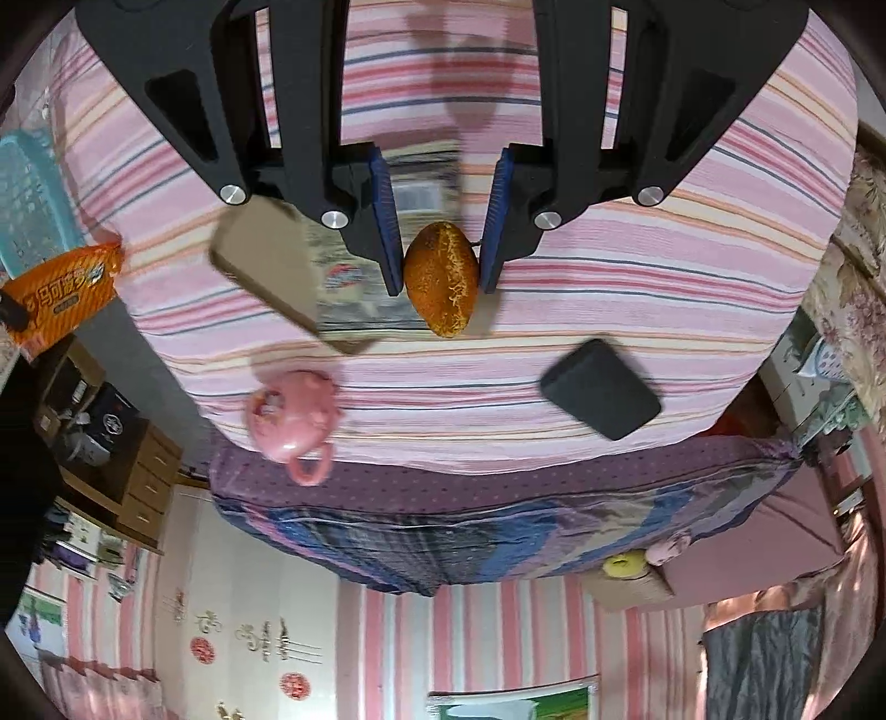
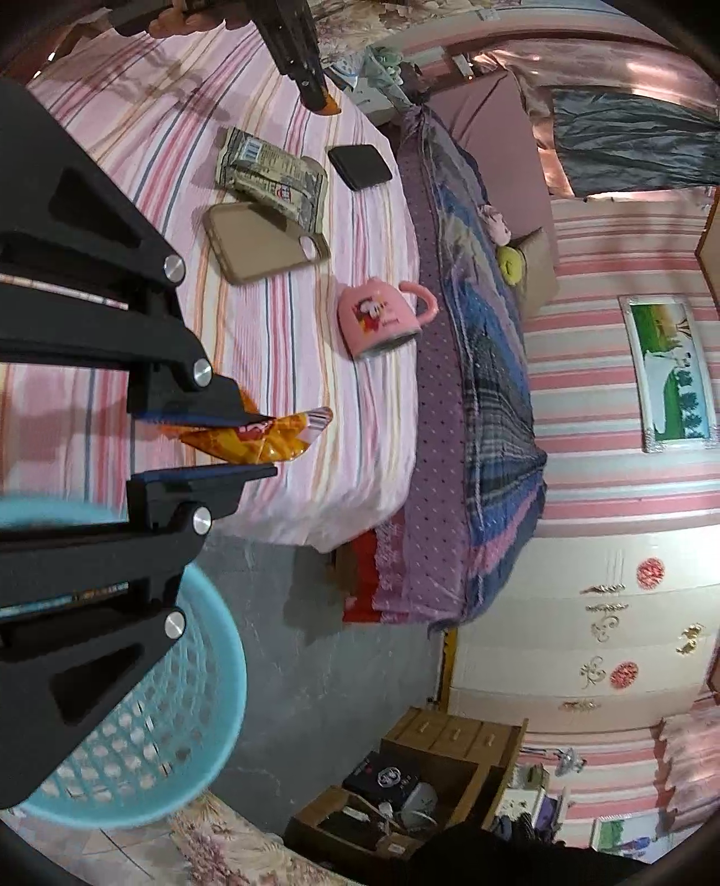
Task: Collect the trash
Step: 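Carry the orange peel and orange wrapper to the blue basket and release them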
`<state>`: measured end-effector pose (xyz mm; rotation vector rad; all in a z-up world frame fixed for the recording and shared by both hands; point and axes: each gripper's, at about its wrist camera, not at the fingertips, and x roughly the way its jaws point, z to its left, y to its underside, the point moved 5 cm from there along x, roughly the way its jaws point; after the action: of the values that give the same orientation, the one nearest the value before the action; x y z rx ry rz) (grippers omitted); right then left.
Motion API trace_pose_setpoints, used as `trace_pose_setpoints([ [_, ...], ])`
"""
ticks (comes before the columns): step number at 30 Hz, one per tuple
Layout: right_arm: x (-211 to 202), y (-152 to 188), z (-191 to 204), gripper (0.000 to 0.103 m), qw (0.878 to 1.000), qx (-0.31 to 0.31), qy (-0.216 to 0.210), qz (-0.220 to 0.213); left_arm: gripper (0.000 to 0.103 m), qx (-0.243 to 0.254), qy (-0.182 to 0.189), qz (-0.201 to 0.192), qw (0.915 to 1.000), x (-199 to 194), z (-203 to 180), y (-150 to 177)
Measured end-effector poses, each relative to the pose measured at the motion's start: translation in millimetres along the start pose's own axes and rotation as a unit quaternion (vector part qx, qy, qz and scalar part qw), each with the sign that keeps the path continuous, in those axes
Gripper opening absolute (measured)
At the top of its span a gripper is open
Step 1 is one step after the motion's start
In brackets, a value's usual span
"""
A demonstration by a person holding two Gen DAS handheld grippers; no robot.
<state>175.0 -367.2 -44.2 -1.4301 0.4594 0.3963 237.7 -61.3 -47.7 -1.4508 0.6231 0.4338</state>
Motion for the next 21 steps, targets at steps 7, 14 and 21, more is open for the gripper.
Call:
trace_pose_setpoints([
  [7,-24,3,-42,0.012,0.999,0.014,0.033,-0.014,0.027,0.034,0.035,-0.008,0.9988,-8,-63,6],
  [14,-39,9,-93,0.012,0.997,0.037,0.067,-0.014,0.027,0.052,0.058,-0.014,0.9968,-12,-116,2],
  [21,-46,20,-141,0.012,0.993,0.047,0.107,0.011,0.027,0.080,0.099,-0.024,0.9915,-15,-188,8],
])
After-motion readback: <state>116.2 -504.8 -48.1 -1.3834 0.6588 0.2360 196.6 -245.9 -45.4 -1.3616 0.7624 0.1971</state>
